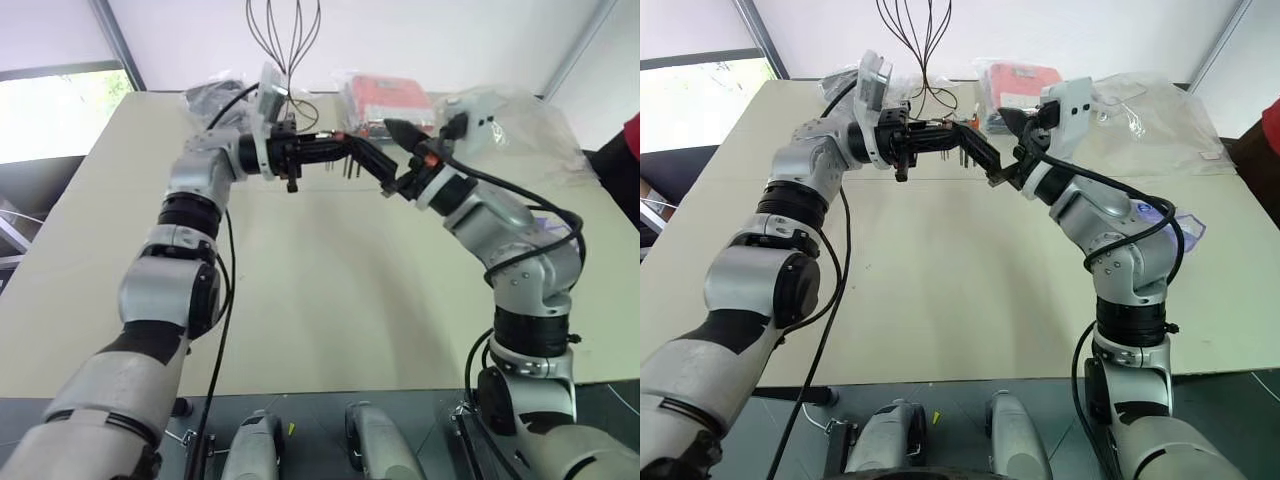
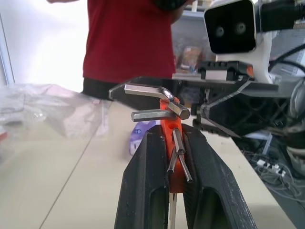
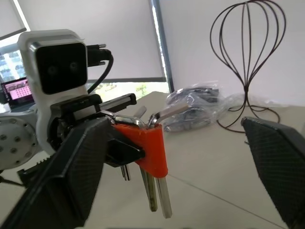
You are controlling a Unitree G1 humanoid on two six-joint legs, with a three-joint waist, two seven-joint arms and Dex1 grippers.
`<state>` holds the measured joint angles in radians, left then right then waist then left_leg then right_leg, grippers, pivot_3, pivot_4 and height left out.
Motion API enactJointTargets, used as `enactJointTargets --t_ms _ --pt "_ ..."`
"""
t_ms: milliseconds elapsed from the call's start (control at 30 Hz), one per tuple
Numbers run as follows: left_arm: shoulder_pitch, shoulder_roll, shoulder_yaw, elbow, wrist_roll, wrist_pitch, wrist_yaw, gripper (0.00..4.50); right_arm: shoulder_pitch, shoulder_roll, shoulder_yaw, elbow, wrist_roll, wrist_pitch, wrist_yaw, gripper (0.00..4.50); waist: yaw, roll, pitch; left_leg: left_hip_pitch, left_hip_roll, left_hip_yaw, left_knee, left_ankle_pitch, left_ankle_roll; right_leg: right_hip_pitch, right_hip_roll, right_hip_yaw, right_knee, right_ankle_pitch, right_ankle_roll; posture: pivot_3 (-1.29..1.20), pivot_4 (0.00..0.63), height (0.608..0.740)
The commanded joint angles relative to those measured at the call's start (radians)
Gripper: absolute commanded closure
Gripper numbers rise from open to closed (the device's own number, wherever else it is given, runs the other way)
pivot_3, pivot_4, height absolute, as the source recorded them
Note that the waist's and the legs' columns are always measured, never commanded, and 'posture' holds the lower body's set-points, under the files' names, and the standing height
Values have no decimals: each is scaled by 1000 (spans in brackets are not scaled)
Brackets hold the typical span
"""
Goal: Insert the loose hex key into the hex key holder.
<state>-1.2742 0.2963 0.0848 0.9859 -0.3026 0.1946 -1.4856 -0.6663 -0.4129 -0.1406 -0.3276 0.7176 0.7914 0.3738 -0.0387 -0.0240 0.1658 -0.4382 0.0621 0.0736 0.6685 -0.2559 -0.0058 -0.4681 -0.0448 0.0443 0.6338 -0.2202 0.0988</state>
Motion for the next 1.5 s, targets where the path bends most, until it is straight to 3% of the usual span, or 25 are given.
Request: enactJointTargets --t_ms 33,167,367,633,867,1033,1167,1333,1367,1500 --pt "88 43 -16 -84 -1 70 -16 4500 95 -147 6 -159 16 38 113 27 0 0 0 1 0 0 0 0 0 1 0 0 0 0 0 0 150 739" --pt "309 95 -67 -227 8 190 -16 4500 234 -292 73 -262 -53 17 187 27 -6 0 0 5 0 1 0 0 0 4 0 1 -1 0 0 0 150 739" --pt "459 131 -44 -348 -30 362 79 4500 275 -321 130 -288 -103 -11 222 27 3 -1 0 13 1 0 1 1 -1 11 2 2 1 0 -3 0 150 739" --pt "452 132 7 -285 -57 423 198 4500 250 -300 168 -260 -139 -28 247 27 29 -1 0 17 0 1 2 1 -2 17 1 2 -2 -1 -4 0 150 739" --pt "423 167 8 -137 26 202 316 4500 248 -297 161 -244 -145 -20 265 27 28 -1 0 17 0 1 2 1 -2 17 1 2 -2 -1 -4 0 150 739" --pt "409 163 -5 -112 18 179 286 4500 240 -286 166 -224 -162 -31 264 27 26 -1 0 18 0 1 2 1 -2 18 0 2 -2 -1 -5 0 150 739" --pt "411 156 -7 -117 8 195 267 2810 237 -272 168 -214 -177 -37 262 0 27 -1 0 18 0 1 2 1 -2 18 0 2 -2 -1 -5 0 150 739" --pt "407 157 -11 -117 18 189 271 352 240 -259 169 -212 -184 -34 261 0 27 -1 0 18 0 1 2 1 -2 18 0 2 -2 -1 -4 0 150 739" --pt "405 162 -16 -112 31 174 283 38 242 -258 169 -214 -185 -33 262 0 27 -1 0 18 0 1 2 1 -2 18 0 2 -2 -1 -4 0 150 739" --pt "392 201 1 -77 71 62 353 38 267 -280 163 -230 -192 -30 274 0 27 -1 0 18 0 1 2 1 -2 18 0 2 -2 -1 -4 0 150 739"
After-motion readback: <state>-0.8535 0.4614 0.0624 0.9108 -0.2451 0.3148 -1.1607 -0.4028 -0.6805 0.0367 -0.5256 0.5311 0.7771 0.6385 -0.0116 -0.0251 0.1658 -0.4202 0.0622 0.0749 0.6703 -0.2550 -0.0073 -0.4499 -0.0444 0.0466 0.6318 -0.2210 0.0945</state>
